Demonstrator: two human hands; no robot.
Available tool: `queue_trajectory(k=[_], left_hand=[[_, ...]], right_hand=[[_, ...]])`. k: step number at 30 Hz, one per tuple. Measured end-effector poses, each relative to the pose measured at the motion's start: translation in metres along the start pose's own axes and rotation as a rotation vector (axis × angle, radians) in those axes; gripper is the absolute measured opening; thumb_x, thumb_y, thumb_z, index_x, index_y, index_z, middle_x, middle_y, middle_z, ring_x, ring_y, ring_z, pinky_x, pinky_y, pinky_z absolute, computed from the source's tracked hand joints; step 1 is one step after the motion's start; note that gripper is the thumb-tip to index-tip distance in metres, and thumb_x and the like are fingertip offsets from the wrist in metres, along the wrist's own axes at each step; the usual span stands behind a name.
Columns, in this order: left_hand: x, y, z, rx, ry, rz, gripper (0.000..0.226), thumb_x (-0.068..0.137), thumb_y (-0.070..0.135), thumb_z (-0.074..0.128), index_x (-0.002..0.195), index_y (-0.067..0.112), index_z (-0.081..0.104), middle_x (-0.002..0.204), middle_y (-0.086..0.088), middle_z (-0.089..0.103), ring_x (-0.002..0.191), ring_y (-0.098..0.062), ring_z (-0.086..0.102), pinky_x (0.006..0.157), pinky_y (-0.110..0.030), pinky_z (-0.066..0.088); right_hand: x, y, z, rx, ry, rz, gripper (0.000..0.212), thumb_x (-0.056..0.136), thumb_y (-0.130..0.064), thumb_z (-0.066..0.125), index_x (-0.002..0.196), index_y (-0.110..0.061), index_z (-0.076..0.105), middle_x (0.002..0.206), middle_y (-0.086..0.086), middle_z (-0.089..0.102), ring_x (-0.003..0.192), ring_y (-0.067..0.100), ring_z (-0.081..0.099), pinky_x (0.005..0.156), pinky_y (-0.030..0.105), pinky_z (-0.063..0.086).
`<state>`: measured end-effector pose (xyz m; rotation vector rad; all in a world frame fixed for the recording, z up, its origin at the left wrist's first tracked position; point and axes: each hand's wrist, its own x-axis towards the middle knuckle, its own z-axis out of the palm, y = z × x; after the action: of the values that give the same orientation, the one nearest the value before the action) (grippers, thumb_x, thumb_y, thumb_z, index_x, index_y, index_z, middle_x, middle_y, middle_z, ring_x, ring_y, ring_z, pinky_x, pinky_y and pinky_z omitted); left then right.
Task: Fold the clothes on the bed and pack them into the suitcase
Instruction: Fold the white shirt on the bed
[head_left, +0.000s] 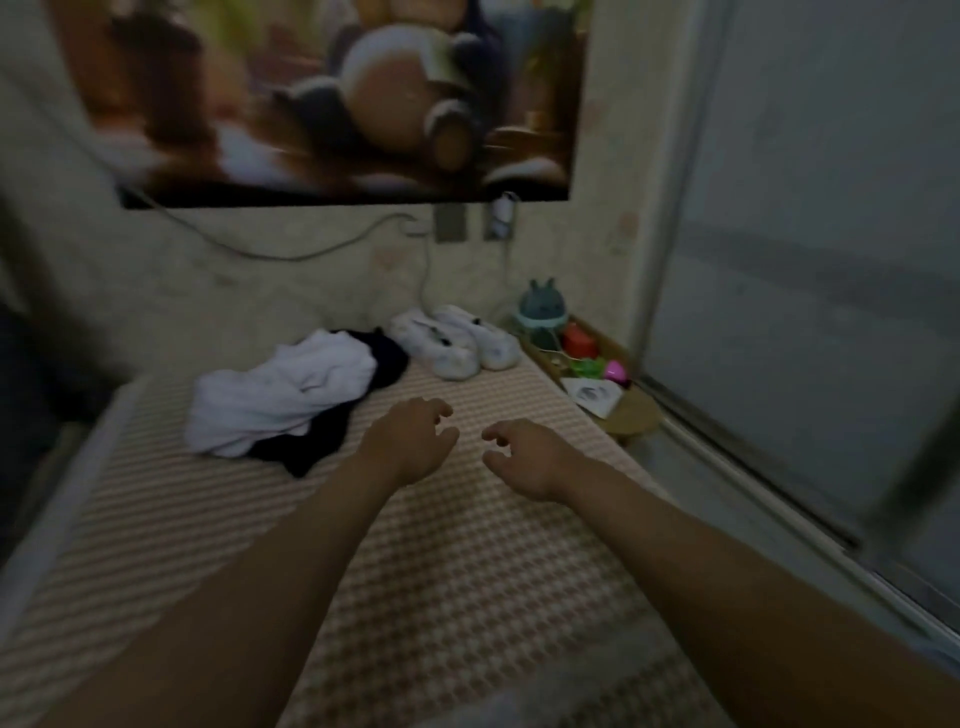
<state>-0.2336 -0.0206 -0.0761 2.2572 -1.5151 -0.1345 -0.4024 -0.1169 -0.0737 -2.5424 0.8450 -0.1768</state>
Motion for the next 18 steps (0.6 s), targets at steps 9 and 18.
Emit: queue_trajectory(k=[9,18], left_hand=[[0.028,-0.216,-0.011,0.109,0.286,-0.126,0.065,0.082,0.043,0.039,0.127,0.0,0.058,0.124,-0.028,0.057,0.109,-0.047,0.056,0.089,-0.058,0.048],[0.06,-0.295,-0.015,0.501,0.277,-0.205,0.036,0.082,0.032,0.063,0.116,0.021,0.065,0.112,-0.011,0.064,0.102,-0.034,0.058,0.087,-0.043,0.039]], right_hand=[[0.158,-0.092,0.12,0.012,-0.095,-0.257,0.052,0.098,-0.032,0.049,0.146,-0.016,0.037,0.149,0.007,0.035,0.134,0.023,0.037,0.108,0.027,0.028],[0.272,-0.111,0.178,0.03,0.189,-0.533,0.079,0.089,-0.015,0.06,0.153,-0.012,0.015,0.16,0.014,0.008,0.147,0.03,0.016,0.117,0.043,0.021]])
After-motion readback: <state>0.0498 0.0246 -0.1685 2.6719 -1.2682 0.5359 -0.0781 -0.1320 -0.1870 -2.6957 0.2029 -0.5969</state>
